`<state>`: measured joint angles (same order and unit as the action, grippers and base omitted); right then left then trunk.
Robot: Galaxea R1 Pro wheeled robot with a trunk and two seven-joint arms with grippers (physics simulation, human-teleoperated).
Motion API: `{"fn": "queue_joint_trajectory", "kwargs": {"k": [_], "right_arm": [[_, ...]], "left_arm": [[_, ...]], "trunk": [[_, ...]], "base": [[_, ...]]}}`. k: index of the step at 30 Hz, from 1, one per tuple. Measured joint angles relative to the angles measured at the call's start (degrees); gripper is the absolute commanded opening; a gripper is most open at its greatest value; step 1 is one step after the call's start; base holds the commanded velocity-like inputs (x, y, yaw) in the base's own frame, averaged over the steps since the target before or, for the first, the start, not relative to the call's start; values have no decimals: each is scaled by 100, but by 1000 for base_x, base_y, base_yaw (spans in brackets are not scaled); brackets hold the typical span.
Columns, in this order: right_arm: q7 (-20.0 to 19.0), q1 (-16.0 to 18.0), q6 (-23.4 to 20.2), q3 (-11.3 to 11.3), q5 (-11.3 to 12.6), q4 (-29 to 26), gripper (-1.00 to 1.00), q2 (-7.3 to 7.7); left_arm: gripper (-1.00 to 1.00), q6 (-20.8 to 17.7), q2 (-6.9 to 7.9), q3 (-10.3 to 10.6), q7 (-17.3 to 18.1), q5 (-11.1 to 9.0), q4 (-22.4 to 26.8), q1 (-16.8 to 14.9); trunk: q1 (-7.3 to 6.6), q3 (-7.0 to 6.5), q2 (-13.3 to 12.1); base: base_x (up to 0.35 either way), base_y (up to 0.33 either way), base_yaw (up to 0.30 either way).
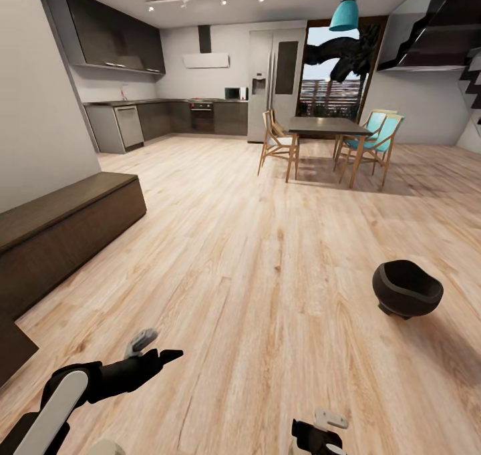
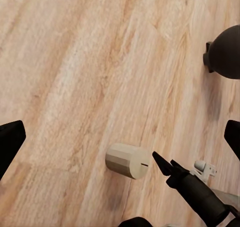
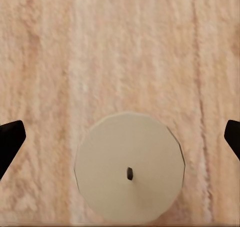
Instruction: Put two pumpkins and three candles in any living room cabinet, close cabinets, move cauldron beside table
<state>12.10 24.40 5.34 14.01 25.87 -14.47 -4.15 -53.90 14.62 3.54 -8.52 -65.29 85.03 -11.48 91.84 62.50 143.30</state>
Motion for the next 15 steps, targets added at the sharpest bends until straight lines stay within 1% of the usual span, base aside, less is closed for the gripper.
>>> {"fn": "queue_joint_trajectory", "kwargs": {"k": [10,12,14,15], "right_arm": [[0,0,-13,0,-1,12,100,0],[0,0,-14,1,-1,12,100,0],[0,0,-14,4,-1,12,100,0],[0,0,-14,3,-1,12,100,0]], "left_arm": [[100,-17,40,-6,24,-39,47,0],[100,-76,52,-4,90,-158,61,0],[100,-201,62,-4,291,-282,67,2],[100,-222,66,-5,347,-301,68,3]], "trunk": [[0,0,0],[3,21,1],[8,66,4],[11,88,5]], "base": [[0,0,0],[0,0,0],[0,0,0],[0,0,0]]}}
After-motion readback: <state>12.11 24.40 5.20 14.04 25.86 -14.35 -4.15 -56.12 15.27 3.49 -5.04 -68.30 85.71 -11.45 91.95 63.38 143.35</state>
